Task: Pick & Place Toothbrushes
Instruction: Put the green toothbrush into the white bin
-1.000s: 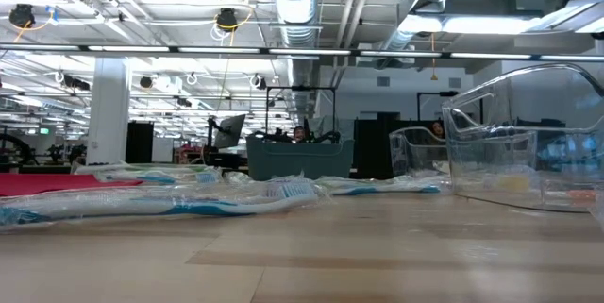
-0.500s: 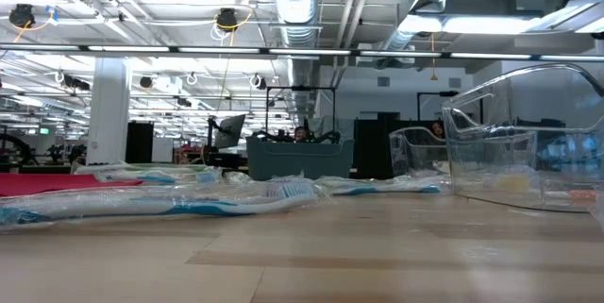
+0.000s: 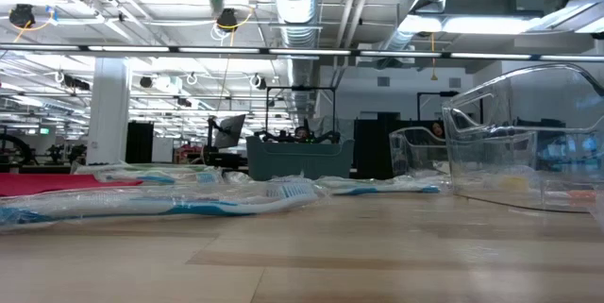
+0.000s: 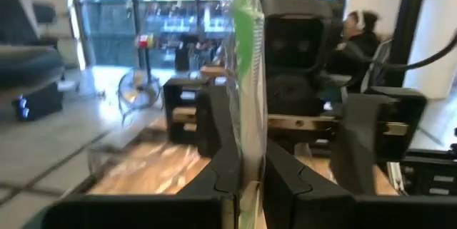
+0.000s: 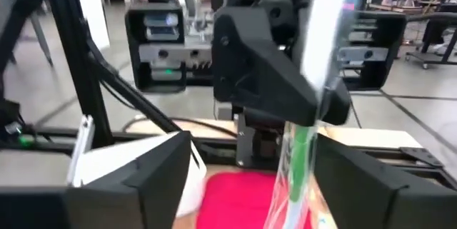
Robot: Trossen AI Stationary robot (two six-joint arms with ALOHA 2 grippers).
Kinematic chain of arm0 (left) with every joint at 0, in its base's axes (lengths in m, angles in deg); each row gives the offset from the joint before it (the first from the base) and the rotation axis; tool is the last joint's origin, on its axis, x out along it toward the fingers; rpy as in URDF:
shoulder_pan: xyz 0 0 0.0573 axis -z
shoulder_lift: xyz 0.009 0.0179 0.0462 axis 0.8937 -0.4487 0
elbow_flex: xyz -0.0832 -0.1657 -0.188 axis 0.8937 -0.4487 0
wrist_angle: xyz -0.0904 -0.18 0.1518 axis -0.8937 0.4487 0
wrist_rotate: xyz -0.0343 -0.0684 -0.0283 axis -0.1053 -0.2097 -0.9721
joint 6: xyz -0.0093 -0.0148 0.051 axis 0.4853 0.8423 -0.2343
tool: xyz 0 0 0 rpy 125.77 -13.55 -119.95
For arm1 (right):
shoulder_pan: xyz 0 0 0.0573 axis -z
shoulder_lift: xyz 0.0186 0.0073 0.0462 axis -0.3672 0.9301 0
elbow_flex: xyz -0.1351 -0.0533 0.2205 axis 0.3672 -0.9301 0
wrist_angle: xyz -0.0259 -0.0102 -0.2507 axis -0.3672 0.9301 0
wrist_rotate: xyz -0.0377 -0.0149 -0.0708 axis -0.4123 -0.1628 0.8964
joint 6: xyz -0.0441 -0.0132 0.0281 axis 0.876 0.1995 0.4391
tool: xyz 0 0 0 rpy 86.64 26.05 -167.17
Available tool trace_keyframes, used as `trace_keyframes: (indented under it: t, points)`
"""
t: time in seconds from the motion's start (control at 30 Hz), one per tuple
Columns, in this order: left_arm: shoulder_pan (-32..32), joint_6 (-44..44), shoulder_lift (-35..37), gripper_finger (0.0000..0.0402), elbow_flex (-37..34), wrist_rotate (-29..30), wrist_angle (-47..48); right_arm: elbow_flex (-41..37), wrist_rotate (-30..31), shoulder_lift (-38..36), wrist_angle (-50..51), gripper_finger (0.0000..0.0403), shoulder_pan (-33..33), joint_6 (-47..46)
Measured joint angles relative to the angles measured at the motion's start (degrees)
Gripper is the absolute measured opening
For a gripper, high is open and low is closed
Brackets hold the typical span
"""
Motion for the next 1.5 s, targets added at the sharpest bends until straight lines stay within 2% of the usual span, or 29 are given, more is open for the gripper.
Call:
trace_keyframes:
  t: [0.13, 0.3, 0.53, 0.6, 0.73, 0.9, 1.1, 1.23, 1.33, 1.5]
  points:
    - [-0.60, 8.17, 0.80, 0.0020, 4.71, 0.12, 13.25, 1.73, 0.23, 0.02, 4.83, 0.0298, -0.61, 2.97]
    - [-0.86, 18.56, 1.00, 0.0020, 9.92, 2.16, 29.12, 2.24, -1.48, -3.62, 10.74, 0.0301, 0.11, 3.93]
    - [-0.31, 34.48, 0.63, 0.0020, 13.00, -4.95, 39.13, 2.19, 4.50, -8.70, 21.94, 0.0301, 5.97, 6.58]
    - [-0.25, 41.42, 0.61, 0.0020, 13.77, -6.12, 44.71, 2.19, 5.09, -10.30, 26.41, 0.0301, 8.29, 5.15]
    - [0.59, 56.76, 0.61, 0.0020, 14.30, -7.44, 53.88, 2.21, 5.12, -12.04, 34.29, 0.0301, 13.09, 9.28]
    - [5.27, 73.34, -0.51, 0.0020, 14.34, -8.60, 55.79, 2.15, 5.17, -11.96, 41.99, 0.0302, 17.65, 7.73]
    - [12.44, 91.52, -4.59, 0.0020, 14.37, -8.49, 55.70, 2.15, 5.10, -11.47, 43.02, 0.0302, 20.65, 8.21]
    - [17.72, 103.61, -9.06, 0.0020, 14.70, -11.99, 56.29, 2.15, 5.08, -11.54, 40.28, 0.0302, 22.18, 8.85]
    - [21.71, 111.93, -13.12, 0.0020, 17.98, -15.71, 59.42, 2.15, 5.08, -11.63, 37.58, 0.0302, 22.87, 9.09]
    - [28.00, 126.43, -20.05, 0.0020, 27.94, -16.46, 70.75, 2.15, 5.06, -11.63, 33.73, 0.0302, 23.19, 10.35]
